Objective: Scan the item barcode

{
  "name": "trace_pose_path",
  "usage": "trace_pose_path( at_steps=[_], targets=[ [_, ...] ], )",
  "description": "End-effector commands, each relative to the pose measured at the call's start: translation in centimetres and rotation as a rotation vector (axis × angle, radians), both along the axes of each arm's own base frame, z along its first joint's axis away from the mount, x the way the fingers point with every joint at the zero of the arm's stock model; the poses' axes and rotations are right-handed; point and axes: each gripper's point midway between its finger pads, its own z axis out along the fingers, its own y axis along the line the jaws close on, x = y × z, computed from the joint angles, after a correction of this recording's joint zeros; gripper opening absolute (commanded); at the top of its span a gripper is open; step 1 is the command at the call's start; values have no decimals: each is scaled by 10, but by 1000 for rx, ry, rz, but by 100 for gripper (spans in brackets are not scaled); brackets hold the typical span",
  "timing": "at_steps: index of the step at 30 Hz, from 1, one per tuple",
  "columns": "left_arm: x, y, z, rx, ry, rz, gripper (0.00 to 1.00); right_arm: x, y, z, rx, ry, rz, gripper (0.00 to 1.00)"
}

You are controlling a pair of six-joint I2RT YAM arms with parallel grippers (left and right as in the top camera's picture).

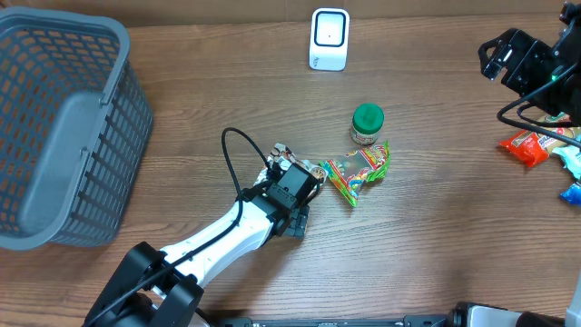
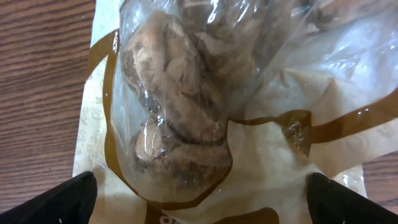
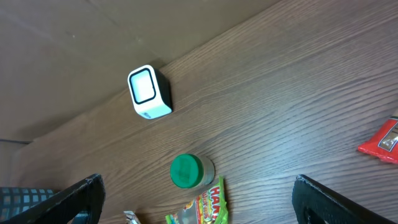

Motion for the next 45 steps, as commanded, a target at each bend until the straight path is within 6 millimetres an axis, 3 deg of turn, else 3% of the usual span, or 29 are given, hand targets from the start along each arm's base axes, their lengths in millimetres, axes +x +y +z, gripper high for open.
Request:
trace_pose_path(
  at_steps=[1, 8, 14, 36, 45],
  targets=[
    [1, 5, 1, 21, -17, 9, 100, -4, 4, 7, -1, -20, 14, 96],
    [1, 20, 3, 12, -69, 265, 100, -4, 4, 7, -2, -23, 14, 96],
    [3, 25, 5, 2, -102, 363, 100, -3, 3, 9, -5, -33, 16, 96],
    [23, 32, 21, 18, -215, 431, 100, -2, 3, 9, -8, -34, 18, 96],
    [46, 38, 20, -40, -187, 363, 100, -3, 3, 9, -8, -34, 18, 96]
  ],
)
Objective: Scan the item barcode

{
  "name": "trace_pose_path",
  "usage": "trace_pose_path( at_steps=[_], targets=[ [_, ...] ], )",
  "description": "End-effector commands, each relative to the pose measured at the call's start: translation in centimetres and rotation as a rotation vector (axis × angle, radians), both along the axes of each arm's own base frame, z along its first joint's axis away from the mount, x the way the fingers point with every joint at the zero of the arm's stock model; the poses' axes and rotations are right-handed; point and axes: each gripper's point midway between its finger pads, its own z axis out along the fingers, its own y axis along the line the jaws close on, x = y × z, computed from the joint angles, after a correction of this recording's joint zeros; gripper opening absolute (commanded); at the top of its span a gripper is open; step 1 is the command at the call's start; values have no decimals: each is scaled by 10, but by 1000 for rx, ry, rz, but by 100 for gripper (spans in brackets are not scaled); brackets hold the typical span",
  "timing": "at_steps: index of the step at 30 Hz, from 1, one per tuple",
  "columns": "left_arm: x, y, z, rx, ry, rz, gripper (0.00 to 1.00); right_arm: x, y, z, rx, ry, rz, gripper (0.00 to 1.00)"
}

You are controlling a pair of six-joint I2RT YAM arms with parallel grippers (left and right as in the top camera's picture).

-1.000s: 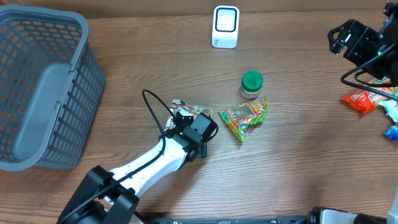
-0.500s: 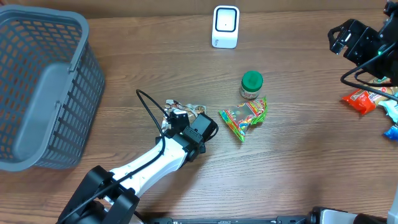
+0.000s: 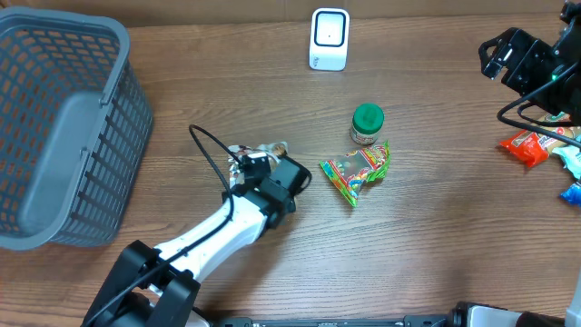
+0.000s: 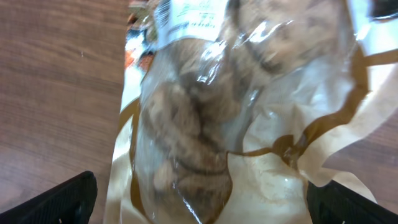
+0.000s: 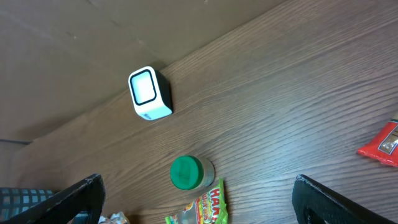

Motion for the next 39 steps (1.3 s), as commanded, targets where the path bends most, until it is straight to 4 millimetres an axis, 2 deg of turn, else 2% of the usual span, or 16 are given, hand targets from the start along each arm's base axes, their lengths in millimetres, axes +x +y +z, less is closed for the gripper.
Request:
trace_pose_path(
  at_steps=[1, 10, 17, 20, 35, 39],
  targets=[
    [14, 1, 5, -26, 7, -59, 100, -4, 4, 8, -4, -25, 15, 96],
    [18, 0, 3, -73, 15, -60, 99, -4, 4, 8, -4, -25, 15, 96],
    [16, -8, -15, -101, 61, -74, 96, -4, 3, 7, -4, -24, 15, 96],
    [17, -9, -16, -103, 60, -75, 96, -4, 4, 7, -3, -24, 15, 96],
    [19, -13, -27, -110, 77, -95, 70, -4, 4, 7, -3, -22, 15, 96],
    [20, -14, -27, -105, 76, -109, 58, -4, 4, 7, -3, -22, 15, 96]
  ],
)
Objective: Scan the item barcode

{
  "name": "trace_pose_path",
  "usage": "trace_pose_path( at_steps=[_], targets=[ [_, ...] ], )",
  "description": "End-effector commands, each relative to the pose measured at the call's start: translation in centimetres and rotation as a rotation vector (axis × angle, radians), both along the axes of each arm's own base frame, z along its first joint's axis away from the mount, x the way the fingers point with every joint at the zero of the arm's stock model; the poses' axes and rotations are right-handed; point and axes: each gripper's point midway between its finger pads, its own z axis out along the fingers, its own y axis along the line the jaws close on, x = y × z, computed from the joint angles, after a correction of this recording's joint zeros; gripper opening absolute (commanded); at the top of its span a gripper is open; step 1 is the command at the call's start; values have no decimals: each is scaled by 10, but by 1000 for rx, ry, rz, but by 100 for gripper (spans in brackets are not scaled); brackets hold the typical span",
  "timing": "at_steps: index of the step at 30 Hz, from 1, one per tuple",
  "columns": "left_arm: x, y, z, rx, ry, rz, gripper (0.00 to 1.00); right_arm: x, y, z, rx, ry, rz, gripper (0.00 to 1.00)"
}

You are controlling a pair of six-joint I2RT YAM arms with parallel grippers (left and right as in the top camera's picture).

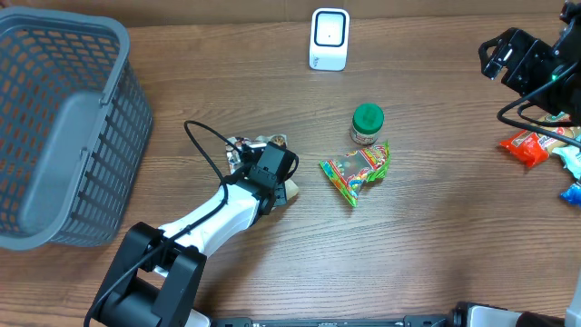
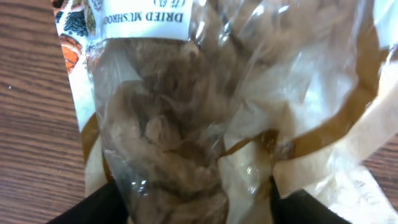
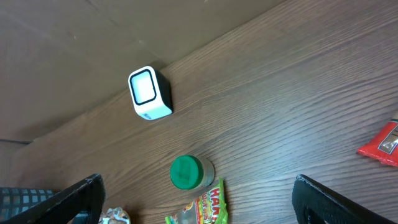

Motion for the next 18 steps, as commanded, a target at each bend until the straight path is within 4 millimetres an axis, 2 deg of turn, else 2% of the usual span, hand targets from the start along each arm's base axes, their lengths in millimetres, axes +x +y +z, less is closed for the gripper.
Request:
trace_pose_path(
  at_steps=[1, 5, 6, 7, 11, 13, 18],
  targets=[
    [-1, -3, -7, -9, 30, -25, 56, -4, 4, 7, -3, -23, 15, 96],
    [-1, -4, -8, -7, 30, -27, 42, -5, 4, 6, -3, -19, 15, 96],
    [0, -4, -7, -7, 29, -29, 35, -5, 4, 6, -3, -19, 15, 96],
    [1, -4, -7, -8, 24, -33, 23, -5, 4, 6, -3, -19, 15, 96],
    [3, -6, -6, -10, 16, -41, 9, -5, 4, 6, -3, -19, 15, 96],
    [4, -6, -6, -8, 14, -48, 5, -5, 4, 6, -3, -19, 15, 96],
    [5, -9, -6, -11, 11, -77, 4, -5, 4, 6, -3, -19, 15, 96]
  ],
)
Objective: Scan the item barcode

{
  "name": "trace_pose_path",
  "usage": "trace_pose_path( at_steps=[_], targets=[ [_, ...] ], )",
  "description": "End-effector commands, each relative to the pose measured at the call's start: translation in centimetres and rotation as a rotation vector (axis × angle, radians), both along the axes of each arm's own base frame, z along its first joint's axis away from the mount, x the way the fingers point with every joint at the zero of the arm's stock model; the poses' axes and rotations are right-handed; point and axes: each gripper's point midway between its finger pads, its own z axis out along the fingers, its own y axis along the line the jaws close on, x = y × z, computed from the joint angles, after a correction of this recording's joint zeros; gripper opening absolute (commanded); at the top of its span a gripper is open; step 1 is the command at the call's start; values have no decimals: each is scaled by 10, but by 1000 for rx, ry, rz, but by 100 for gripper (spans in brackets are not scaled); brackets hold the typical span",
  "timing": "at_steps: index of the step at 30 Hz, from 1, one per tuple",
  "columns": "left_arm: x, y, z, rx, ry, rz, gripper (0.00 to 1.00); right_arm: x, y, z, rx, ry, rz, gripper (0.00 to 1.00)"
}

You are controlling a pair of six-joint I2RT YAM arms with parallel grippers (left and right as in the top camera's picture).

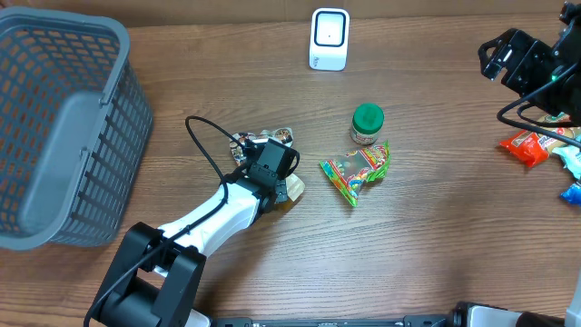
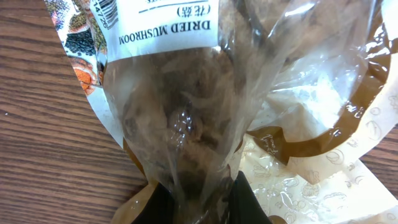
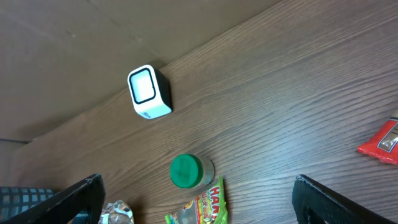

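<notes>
A clear bag of dried mushrooms point(image 2: 186, 106) with brown trim and a white label fills the left wrist view. My left gripper point(image 2: 199, 202) is shut on it, both black fingers pinching the plastic at the lower edge. From overhead the left gripper point(image 1: 272, 165) sits mid-table with the mushroom bag point(image 1: 252, 141) sticking out around it. The white barcode scanner point(image 1: 329, 38) stands at the back centre, also seen as the scanner point(image 3: 148, 92). My right gripper point(image 1: 497, 53) is raised at the far right, open and holding nothing.
A grey basket point(image 1: 64, 127) stands at the left. A green-lidded jar point(image 1: 367, 122) and a colourful candy bag point(image 1: 357, 170) lie right of the left gripper. Red and blue snack packs point(image 1: 526, 145) lie at the right edge.
The left fingers, which stood apart around the mushroom bag, have shut and now pinch it. The bag's label sits lower in the wrist view. The right arm has not moved.
The left gripper was open over the mushroom bag near the candy bag. It then stood further left, still open over the bag. Later its fingers were partly shut round the plastic, and now they pinch it. The right arm stayed raised and open throughout.
</notes>
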Motion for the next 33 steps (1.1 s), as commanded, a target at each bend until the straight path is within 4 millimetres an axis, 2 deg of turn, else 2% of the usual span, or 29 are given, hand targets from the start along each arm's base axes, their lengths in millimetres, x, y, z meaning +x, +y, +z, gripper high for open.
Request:
trace_pose_path(
  at_steps=[1, 4, 7, 12, 17, 21, 25, 30, 33],
  targets=[
    [-5, -5, -11, -10, 45, -50, 4, -4, 4, 8, -3, -26, 16, 96],
    [0, -9, -2, -29, 20, -59, 4, -4, 4, 8, -3, -26, 16, 96],
    [11, -20, 23, -61, -38, -117, 4, -4, 3, 8, -4, -27, 15, 96],
    [24, -46, 93, -154, -167, -267, 4, -3, 3, 9, -5, -34, 15, 96],
    [18, -60, 158, -228, -278, -393, 4, -4, 7, 13, -16, -54, 52, 96],
    [8, -69, 195, -277, -361, -494, 4, -7, 28, 30, -10, -140, 210, 96],
    [-4, -78, 213, -341, -393, -601, 4, -17, 54, 50, -12, -250, 401, 96],
    [-20, -98, 232, -523, -411, -816, 4, -49, 93, 76, -21, -458, 780, 96],
    [-17, -97, 249, -602, -462, -860, 4, -67, 99, 82, -23, -563, 924, 96]
  ],
)
